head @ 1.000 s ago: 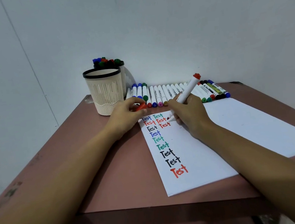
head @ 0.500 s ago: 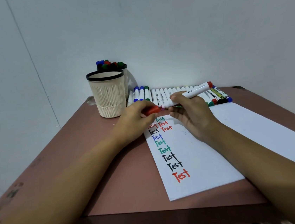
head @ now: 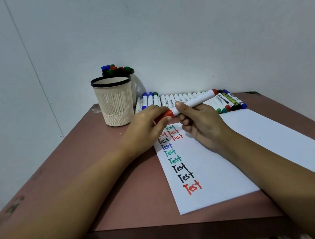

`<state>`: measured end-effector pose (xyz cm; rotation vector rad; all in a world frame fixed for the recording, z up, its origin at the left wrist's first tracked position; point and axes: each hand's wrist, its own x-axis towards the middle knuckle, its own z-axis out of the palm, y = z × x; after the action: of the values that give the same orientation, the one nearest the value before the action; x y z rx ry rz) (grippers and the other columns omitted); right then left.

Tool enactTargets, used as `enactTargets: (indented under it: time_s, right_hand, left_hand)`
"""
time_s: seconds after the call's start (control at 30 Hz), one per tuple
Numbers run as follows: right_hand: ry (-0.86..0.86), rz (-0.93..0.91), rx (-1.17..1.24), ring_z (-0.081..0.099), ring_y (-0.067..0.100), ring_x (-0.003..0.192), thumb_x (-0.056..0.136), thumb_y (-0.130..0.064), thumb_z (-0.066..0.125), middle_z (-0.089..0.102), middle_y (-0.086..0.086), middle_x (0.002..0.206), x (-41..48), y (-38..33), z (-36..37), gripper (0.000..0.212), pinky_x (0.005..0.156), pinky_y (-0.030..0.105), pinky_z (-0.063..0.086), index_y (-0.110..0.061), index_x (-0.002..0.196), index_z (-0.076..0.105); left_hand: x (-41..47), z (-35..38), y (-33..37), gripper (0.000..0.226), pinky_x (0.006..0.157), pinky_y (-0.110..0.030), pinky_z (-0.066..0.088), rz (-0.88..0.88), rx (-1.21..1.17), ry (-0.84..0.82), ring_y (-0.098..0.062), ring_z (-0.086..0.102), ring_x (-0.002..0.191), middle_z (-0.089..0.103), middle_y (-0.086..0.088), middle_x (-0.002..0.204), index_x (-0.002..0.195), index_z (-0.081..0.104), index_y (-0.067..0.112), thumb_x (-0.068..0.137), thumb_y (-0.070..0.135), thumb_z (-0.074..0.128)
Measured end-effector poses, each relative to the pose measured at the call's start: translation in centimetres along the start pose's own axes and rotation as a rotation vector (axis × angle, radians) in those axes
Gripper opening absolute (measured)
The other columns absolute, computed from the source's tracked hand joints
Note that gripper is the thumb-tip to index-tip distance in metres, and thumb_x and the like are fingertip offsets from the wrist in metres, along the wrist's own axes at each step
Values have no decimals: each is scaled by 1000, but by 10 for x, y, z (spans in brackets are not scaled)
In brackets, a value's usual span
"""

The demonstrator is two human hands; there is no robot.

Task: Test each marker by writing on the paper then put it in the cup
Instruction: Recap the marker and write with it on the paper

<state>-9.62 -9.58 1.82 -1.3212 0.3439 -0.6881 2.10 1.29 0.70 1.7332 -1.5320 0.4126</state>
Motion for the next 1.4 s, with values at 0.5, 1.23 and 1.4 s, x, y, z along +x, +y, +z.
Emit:
enactTargets:
  time_s: [0.5, 1.23, 1.4]
  right_hand:
    - [-90, 146, 215, 47, 5, 49, 92, -10, 56, 49, 3, 61, 0, 0, 3, 14, 47, 14, 43, -6, 80, 60]
    - [244, 51, -91, 57, 18, 75, 96, -40, 50, 59, 6, 82, 11, -8, -18, 30, 67, 29, 50, -14, 108, 57]
    - [83, -216, -917, 56, 18, 104, 97, -25, 49, 62, 3, 113, 6, 13, -21, 27, 87, 28, 43, -13, 117, 63]
  left_hand:
    - [0, 3, 11, 36, 61, -20, 29, -32, -58, 17, -16, 45, 68, 53, -3, 75, 97, 64, -3, 88, 25, 43]
    - [-1, -24, 11, 10, 62, -15, 40, -305, -185, 154, -1, 52, 71, 59, 12, 80, 98, 64, 23, 91, 23, 57]
    - [26, -49, 15, 15, 61, -13, 40, -271, -64, 204, -2, 50, 70, 56, 11, 79, 102, 64, 17, 91, 23, 56]
